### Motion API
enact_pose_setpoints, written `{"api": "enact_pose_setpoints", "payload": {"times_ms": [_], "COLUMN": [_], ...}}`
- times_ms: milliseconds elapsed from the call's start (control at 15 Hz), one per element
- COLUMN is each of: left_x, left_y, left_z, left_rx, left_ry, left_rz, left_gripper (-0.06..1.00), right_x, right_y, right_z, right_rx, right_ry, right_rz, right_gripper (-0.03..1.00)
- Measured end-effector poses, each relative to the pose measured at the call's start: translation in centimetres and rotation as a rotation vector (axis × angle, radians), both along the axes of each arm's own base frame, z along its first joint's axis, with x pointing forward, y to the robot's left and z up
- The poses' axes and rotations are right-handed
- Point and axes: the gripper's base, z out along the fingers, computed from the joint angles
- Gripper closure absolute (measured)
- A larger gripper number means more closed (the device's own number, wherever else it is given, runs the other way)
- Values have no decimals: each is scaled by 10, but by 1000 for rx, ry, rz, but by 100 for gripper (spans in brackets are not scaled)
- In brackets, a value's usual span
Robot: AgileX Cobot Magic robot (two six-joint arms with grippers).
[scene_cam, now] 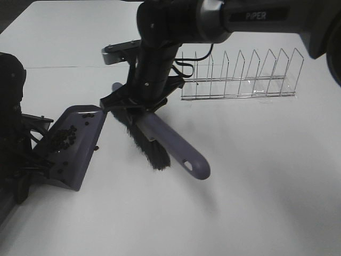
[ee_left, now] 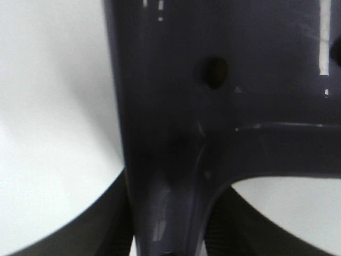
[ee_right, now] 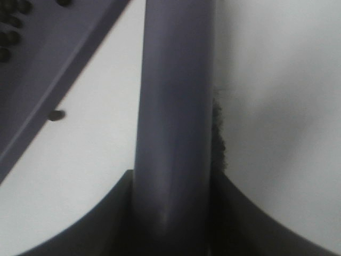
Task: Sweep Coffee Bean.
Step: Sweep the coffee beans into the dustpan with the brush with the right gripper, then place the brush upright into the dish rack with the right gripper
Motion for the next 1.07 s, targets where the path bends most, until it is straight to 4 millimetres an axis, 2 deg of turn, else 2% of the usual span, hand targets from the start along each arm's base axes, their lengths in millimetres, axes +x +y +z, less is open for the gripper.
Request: {"api": "enact_pose_setpoints", "payload": {"times_ms": [200, 467, 600, 800, 867, 933, 1000, 1067], "left_x": [0, 0, 0, 0, 0, 0, 0, 0], "left_y": [0, -1, -1, -1, -1, -1, -1, -1], "left_z": [0, 0, 0, 0, 0, 0, 0, 0], "left_rx": [-3, -5, -5, -5, -4, -4, -3, -4], "left_ry": [1, 1, 1, 1, 2, 2, 2, 2], "left_rz": [6, 9, 10, 10, 11, 12, 14, 16], "left_gripper": [61, 61, 61, 61, 61, 61, 61, 61], "right_x": [-10, -5, -2, 18, 34, 40, 43, 45], "right_y": [30, 43, 43, 19, -9, -24, -37, -43], "right_z": [-17, -18, -17, -3, 27, 48, 65, 73], "right_rx": [175, 399, 429, 454, 472, 474, 461, 454], "right_ry": [48, 86, 89, 61, 4, -45, -79, -95], "right_rz": [-71, -185, -205, -246, -259, -252, -239, -235], "right_gripper": [66, 66, 66, 66, 66, 66, 66, 66]}}
